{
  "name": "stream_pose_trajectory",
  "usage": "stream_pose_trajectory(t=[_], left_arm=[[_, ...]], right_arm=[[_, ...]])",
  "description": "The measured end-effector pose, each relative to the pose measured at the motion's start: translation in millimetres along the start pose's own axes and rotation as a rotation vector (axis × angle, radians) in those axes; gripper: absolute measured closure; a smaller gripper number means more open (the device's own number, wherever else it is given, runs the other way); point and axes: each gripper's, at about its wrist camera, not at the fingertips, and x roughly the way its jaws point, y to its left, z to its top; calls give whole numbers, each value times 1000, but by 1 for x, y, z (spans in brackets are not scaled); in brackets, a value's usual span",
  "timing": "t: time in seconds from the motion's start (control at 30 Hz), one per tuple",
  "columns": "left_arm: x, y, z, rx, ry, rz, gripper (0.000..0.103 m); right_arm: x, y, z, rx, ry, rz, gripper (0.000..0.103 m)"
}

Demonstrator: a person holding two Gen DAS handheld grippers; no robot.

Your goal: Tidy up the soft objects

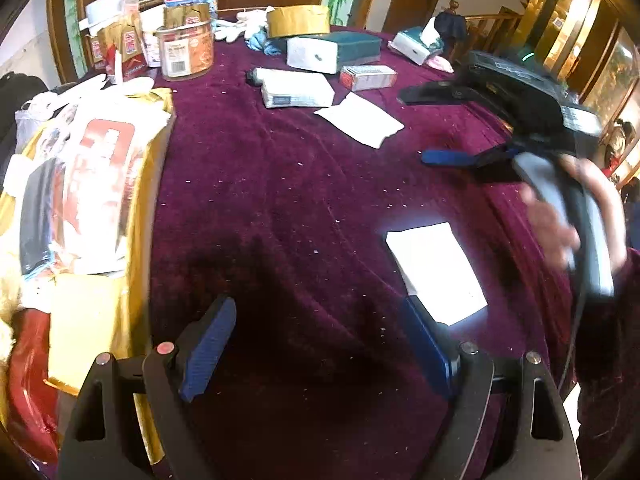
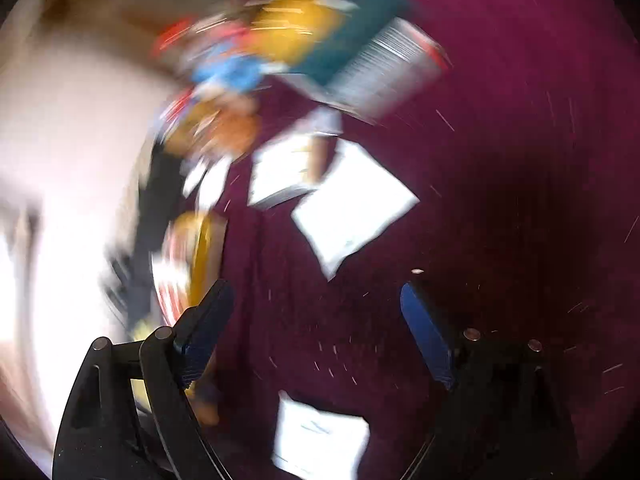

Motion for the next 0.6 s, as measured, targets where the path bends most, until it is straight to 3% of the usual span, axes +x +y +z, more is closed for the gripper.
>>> stream_pose_trajectory(t=[0.03, 0.13, 0.3, 0.53, 0.6], left_arm=[[-1, 2, 0, -6, -2, 3, 19], [0, 12, 1, -42, 3, 5, 19], [0, 14, -1, -35, 11, -11, 19], [-3, 18, -6, -51, 5, -52, 19], [-2, 20, -6, -56, 14, -59, 19]], right_arm=[[-3, -7, 5, 57, -63, 52, 16], [3, -5, 9, 100, -113, 50, 16], [23, 19, 20, 48, -139, -33, 9], [61, 70, 31, -311, -68, -422, 9], [86, 86, 18, -513, -1, -621, 9]])
